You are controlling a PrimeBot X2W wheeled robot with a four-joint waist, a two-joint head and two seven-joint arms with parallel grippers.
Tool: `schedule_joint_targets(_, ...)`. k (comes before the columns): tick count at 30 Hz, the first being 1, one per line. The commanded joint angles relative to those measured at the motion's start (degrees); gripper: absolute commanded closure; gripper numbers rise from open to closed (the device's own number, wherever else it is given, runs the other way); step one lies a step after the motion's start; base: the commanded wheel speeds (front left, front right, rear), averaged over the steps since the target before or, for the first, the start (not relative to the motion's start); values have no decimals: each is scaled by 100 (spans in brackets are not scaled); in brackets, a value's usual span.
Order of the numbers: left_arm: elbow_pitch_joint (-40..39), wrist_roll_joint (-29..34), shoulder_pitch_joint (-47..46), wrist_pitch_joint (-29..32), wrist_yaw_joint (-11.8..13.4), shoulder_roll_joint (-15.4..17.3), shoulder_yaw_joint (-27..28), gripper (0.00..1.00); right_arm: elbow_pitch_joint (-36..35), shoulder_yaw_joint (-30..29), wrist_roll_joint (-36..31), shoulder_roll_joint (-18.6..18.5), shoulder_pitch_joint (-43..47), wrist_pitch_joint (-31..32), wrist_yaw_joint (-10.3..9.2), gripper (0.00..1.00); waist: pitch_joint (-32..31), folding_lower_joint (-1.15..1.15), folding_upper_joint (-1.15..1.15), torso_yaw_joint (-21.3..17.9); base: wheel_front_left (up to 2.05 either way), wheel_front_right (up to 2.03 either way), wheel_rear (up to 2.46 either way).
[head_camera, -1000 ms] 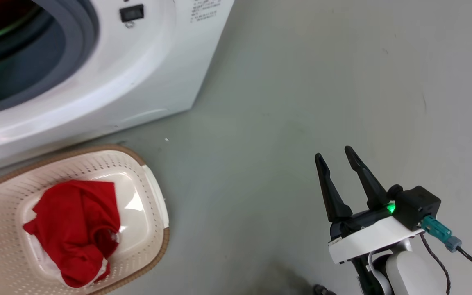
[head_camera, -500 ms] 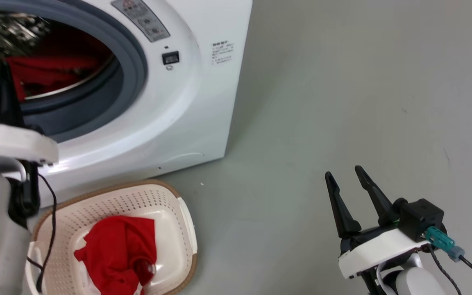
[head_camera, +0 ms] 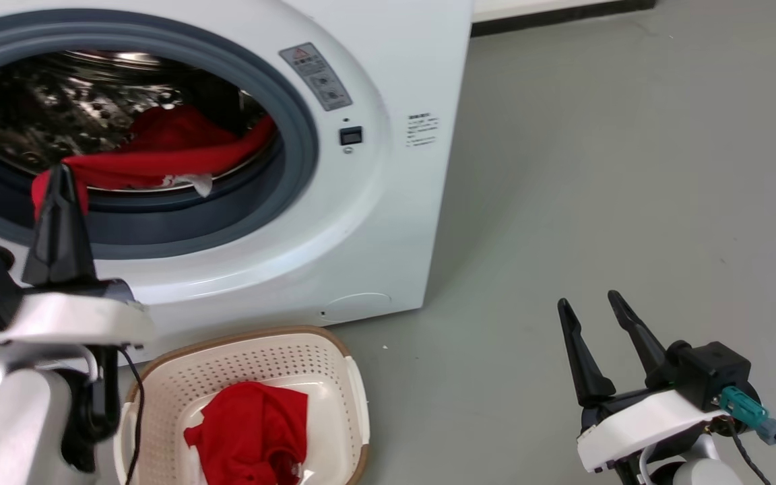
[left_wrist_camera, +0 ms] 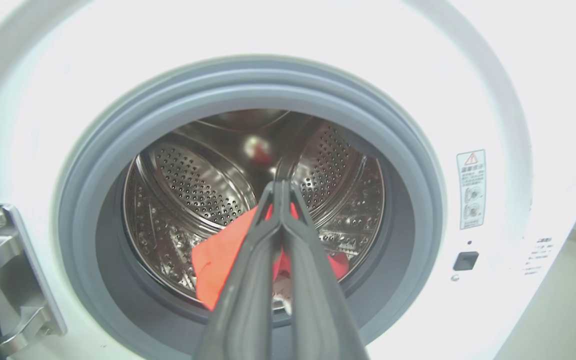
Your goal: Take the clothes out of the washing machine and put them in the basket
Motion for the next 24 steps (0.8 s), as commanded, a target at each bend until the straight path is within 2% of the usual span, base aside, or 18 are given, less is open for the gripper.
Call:
schedule_joint_targets(1,-221,50,180,27,67,-27,-27,100,-61,-34,-21,2,81,31,-4,0,-118,1,0,175,0,0,0)
schedule_joint_targets(16,-1583,177,1554,313,585,-216,-432,100,-304,-331,-229,1,439,313,-4,0,-533,1,0,1039,0,0,0)
schedule_joint_targets(20,-1480,2,2005,379,631,-344,-556,100,-403,-336,-259,1,467,372,-4,0,-538,1,0,1194,0,0,0)
schedule_joint_targets(24,-1204,-159,2243,329,575,-511,-674,100,-470,-345,-250,1,507,424,-4,0,-514,1,0,1272,0,0,0)
